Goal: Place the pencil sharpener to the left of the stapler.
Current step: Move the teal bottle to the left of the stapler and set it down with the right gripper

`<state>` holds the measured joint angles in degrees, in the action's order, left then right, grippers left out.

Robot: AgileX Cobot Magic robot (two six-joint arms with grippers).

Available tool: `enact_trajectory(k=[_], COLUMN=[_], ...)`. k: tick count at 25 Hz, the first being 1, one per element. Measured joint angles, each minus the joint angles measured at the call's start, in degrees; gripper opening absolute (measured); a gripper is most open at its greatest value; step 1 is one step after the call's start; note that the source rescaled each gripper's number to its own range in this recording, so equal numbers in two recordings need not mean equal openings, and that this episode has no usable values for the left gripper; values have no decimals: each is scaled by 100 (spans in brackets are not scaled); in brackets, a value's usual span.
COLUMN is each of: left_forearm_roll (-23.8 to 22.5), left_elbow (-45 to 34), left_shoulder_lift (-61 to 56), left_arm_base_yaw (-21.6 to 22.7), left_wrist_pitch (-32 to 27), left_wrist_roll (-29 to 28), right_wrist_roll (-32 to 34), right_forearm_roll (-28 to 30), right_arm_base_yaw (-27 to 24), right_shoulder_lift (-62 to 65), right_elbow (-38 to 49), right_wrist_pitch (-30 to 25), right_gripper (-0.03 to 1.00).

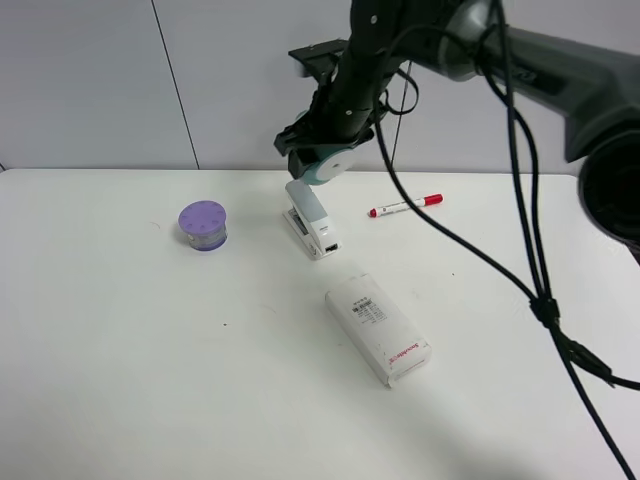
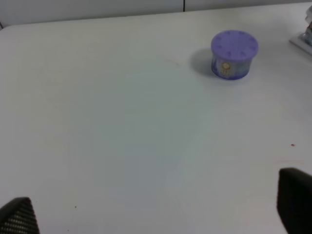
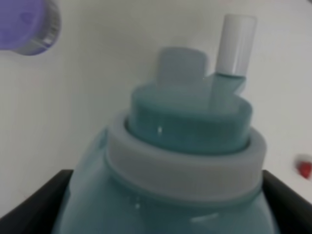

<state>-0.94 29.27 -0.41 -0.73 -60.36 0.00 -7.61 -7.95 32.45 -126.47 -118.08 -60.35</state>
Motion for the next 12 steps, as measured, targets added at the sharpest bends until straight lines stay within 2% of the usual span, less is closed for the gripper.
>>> enact_trajectory(k=[5, 12], left_forearm_roll=[0, 0], left_elbow=[0, 0], left_shoulder_lift=[0, 0], left_arm_base_yaw=[0, 0], left_wrist_pitch=[0, 0], left_wrist_roll=[0, 0], right_wrist_roll=[64, 108], right_forearm_roll=[-51, -51], right_arm_base_yaw=[323, 434], right_shoulder_lift=[-429, -828], right_elbow=[-192, -218], right_wrist_pitch=[32, 57], right_gripper=[0, 0])
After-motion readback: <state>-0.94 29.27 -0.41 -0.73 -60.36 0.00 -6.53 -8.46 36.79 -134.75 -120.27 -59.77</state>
